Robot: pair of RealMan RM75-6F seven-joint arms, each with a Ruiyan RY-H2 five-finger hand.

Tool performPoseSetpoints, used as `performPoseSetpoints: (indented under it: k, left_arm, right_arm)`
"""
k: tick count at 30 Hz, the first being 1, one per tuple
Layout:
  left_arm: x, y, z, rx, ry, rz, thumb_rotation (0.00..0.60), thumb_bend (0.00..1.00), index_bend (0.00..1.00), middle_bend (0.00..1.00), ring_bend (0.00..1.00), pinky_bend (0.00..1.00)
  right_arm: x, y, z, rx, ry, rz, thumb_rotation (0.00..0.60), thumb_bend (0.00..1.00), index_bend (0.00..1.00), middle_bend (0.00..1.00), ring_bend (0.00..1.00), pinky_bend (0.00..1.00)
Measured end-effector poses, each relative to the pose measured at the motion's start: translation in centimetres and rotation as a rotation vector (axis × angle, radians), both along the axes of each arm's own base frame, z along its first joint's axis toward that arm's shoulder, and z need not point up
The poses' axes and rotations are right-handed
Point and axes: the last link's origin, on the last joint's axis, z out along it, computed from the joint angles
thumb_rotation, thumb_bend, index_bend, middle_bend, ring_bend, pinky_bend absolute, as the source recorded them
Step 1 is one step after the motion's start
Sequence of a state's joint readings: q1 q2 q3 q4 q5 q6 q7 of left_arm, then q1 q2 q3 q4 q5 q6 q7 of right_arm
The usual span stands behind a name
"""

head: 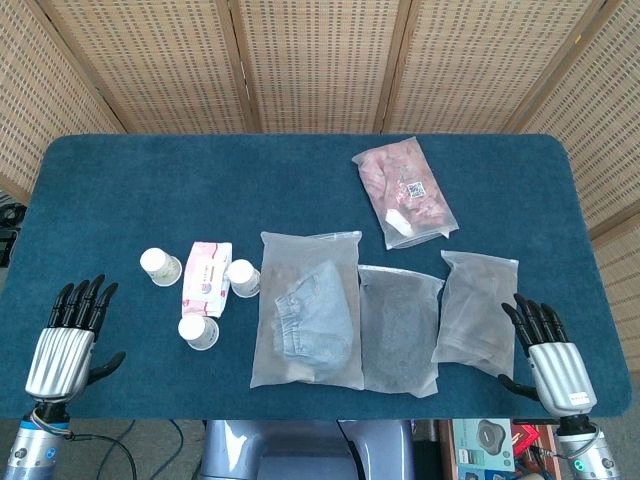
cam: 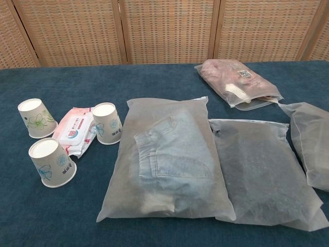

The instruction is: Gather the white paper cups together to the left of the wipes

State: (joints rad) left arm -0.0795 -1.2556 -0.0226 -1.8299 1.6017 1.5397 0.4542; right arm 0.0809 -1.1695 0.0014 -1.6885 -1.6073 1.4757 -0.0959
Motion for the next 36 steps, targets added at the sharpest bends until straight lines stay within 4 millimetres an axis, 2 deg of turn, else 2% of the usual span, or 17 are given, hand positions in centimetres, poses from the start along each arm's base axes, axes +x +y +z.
performPoseSetpoints:
  k: [36]
  left_arm:
    - [0.45, 0.21, -0.37, -0.034, 0.009, -0.012, 0.600, 0.19, 0.01, 0.00, 0.00, 0.00]
  right_arm:
    - [0.02, -0.03, -0.13, 0.001, 0.004, -0.001, 0.600, 0.09, 0.00, 0.00, 0.00, 0.00]
